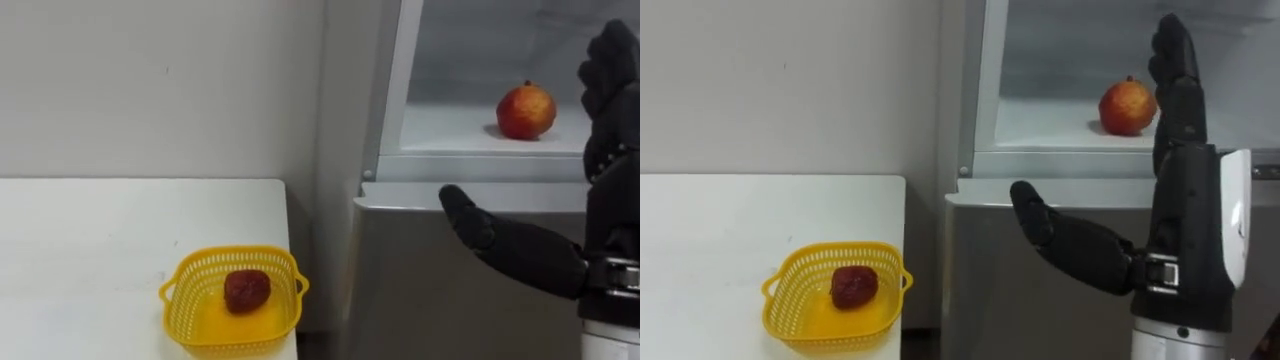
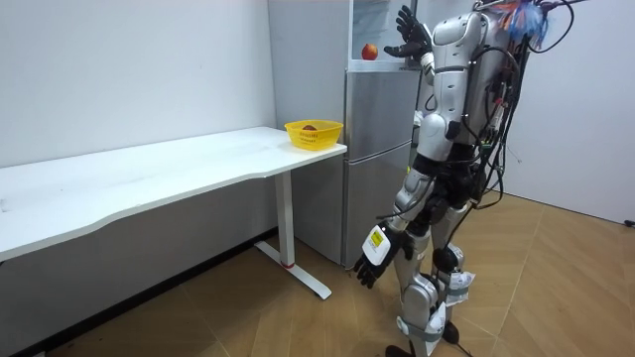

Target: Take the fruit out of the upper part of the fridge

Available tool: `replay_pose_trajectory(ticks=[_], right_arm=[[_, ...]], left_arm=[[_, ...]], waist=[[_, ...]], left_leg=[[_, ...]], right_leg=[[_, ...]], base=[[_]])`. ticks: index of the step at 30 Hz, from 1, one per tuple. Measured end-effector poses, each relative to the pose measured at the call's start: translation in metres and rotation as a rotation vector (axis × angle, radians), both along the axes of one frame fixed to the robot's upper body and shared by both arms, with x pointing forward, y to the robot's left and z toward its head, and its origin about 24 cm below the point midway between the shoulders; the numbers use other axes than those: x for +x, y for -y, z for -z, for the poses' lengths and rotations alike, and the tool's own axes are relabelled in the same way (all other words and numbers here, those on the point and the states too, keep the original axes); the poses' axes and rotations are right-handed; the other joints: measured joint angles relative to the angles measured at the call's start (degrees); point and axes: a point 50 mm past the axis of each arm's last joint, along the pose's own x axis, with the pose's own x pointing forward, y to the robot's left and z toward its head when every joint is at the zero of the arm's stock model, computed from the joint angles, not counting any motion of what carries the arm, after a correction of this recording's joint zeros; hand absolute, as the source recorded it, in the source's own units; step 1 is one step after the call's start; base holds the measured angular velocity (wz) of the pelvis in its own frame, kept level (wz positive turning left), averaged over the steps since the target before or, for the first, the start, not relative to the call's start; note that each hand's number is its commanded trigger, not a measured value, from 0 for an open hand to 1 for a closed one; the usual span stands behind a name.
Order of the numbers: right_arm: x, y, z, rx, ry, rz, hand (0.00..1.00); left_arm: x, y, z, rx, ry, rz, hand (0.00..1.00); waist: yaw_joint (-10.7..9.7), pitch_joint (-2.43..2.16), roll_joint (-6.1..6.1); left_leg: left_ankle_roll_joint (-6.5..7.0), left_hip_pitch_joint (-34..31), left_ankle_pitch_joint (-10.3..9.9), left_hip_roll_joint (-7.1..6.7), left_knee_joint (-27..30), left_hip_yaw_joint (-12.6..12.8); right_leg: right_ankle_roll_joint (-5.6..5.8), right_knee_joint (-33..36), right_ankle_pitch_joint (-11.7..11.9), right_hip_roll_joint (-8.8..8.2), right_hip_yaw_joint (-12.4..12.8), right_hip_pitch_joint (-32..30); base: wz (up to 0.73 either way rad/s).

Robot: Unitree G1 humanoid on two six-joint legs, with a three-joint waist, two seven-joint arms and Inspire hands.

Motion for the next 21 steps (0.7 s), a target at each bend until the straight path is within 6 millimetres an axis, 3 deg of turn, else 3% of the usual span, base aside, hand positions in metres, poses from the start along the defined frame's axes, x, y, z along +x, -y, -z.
replay_pose_trajectory(ticks=[10, 21], right_arm=[[-0.002, 0.017, -0.007, -0.029, 0.040, 0.106, 0.00], [0.004, 0.043, -0.005, 0.002, 0.018, 0.243, 0.00]], left_arm=[[-0.002, -0.001, 0.000, -0.011, -0.017, -0.002, 0.00], [-0.012, -0.004, 0.000, -0.008, -0.046, -0.042, 0.00]], waist=[[-0.2, 0.07, 0.05], [-1.0, 0.33, -1.65]], left_leg=[[0.00, 0.2, 0.0, -0.03, -0.2, 0.1], [0.00, 0.3, 0.0, -0.14, -0.3, -0.5]], right_leg=[[0.08, 0.0, -0.1, -0.03, 0.0, 0.1], [0.22, 0.0, -0.4, -0.09, -0.3, 0.5]], base=[[0.00], [0.02]])
